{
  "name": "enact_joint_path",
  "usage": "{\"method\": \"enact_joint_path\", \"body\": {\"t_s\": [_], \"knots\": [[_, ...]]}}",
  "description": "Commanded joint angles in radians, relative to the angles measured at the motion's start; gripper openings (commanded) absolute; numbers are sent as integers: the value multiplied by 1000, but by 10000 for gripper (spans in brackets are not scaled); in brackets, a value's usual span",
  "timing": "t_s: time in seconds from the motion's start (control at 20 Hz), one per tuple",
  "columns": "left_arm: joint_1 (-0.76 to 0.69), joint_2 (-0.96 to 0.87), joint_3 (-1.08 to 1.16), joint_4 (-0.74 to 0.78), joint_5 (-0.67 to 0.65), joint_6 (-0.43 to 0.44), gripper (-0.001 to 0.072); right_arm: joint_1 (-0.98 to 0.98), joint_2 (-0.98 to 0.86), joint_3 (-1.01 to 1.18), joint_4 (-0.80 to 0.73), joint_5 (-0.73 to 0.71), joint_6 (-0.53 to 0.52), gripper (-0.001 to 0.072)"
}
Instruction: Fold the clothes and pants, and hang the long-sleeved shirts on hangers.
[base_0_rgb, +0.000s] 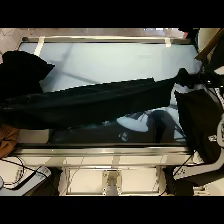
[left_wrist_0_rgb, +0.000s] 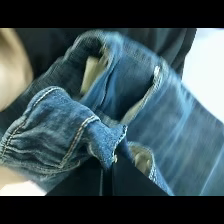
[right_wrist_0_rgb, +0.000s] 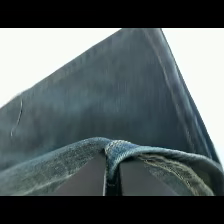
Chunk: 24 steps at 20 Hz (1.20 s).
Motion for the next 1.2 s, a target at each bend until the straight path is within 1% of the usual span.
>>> {"method": "enact_joint_path", "body": {"t_s": [0.0,0.1,0.2,0.3,0.35,0.4,0.45,0.5,0.6,0.7,0.75,0.8,0.85,0.9,0.95,1.0,1.05,1.1,1.15], "knots": [[-65,-102,37,19,141,-79,30,44,-163,108,1,-128,83,23],[-94,-173,78,18,144,-80,30,51,-232,152,2,-132,100,24],[-129,-225,99,18,152,-80,30,64,-270,174,4,-164,105,26],[-158,-261,103,18,191,-80,31,85,-275,174,8,-245,105,29],[-164,-268,103,18,215,-81,30,95,-275,174,32,-292,104,42],[-164,-271,103,19,239,-89,30,103,-275,174,53,-333,104,128],[-162,-270,103,19,262,-102,30,112,-275,174,66,-375,104,275],[-157,-270,103,18,280,-116,30,114,-275,174,68,-406,105,355],[-154,-270,103,18,282,-118,32,112,-275,174,70,-418,135,355],[-160,-266,103,6,282,-117,43,111,-274,174,65,-389,146,354],[-160,-259,103,-6,282,-117,79,111,-271,174,39,-352,145,353],[-160,-246,103,-16,282,-117,301,107,-266,174,-13,-304,145,353],[-160,-229,103,-20,282,-116,545,102,-261,176,-72,-241,146,354],[-158,-204,103,-19,282,-106,655,87,-261,184,-124,-150,146,355],[-158,-175,103,-19,281,-90,652,68,-261,188,-156,-63,146,374],[-158,-138,103,-20,281,-75,652,46,-264,188,-155,12,146,449],[-162,-100,103,-20,281,-74,652,21,-268,188,-148,83,142,450],[-170,-58,103,-20,282,-54,653,0,-272,188,-150,138,119,454],[-182,-18,103,-20,280,-6,652,-18,-273,188,-150,161,107,457]]}}
